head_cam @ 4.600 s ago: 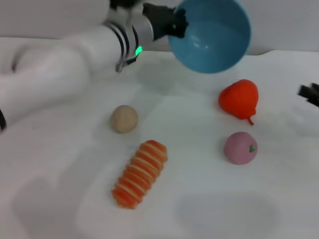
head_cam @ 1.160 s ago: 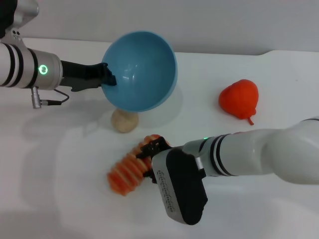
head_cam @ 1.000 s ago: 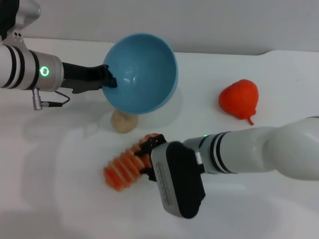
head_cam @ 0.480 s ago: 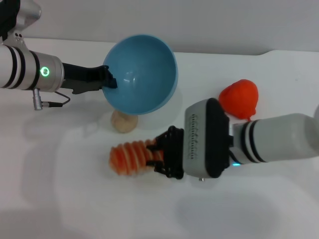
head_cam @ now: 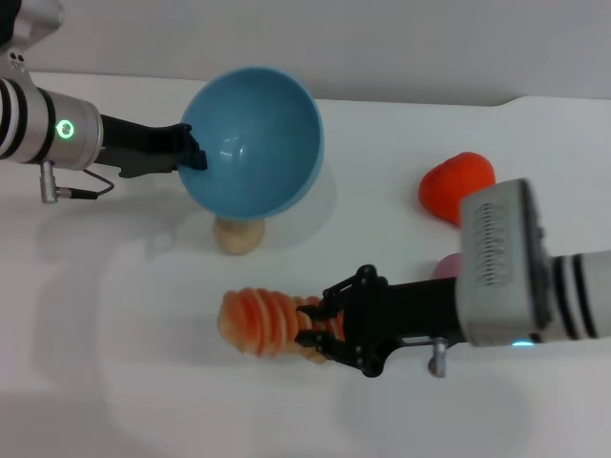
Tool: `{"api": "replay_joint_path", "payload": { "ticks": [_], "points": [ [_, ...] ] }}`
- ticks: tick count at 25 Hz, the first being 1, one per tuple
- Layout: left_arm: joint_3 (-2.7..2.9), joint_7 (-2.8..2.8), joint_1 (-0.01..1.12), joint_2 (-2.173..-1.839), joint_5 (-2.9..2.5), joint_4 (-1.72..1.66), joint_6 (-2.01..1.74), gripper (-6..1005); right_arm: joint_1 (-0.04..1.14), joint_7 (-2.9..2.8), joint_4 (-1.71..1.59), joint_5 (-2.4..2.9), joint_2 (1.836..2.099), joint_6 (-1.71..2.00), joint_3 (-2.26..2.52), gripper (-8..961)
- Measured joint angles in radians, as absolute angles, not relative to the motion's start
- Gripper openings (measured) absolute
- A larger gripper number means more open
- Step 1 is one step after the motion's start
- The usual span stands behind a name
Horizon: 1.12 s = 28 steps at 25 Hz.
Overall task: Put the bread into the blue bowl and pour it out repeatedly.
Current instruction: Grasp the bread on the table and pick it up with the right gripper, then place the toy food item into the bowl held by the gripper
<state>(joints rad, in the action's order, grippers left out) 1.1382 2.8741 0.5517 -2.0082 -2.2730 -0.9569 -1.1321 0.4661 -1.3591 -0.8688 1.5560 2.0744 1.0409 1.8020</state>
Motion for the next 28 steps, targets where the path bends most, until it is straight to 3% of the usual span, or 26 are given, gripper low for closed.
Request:
{"api": "replay_joint_path", "payload": {
  "ticks": [14,28],
  "points": [
    [1.157,2.876,0.686,-2.059,-2.459,-0.883,-1.258,23,0.35,-1.145,-0.869,1.34,2.073,1.543,1.39,164],
    [1.375,2.878,0.775,-2.066,-2.272,-0.866,-1.292,21,0.359,-1.007,-0.72,1.262,2.074,1.469,1.341,141]
  ]
}}
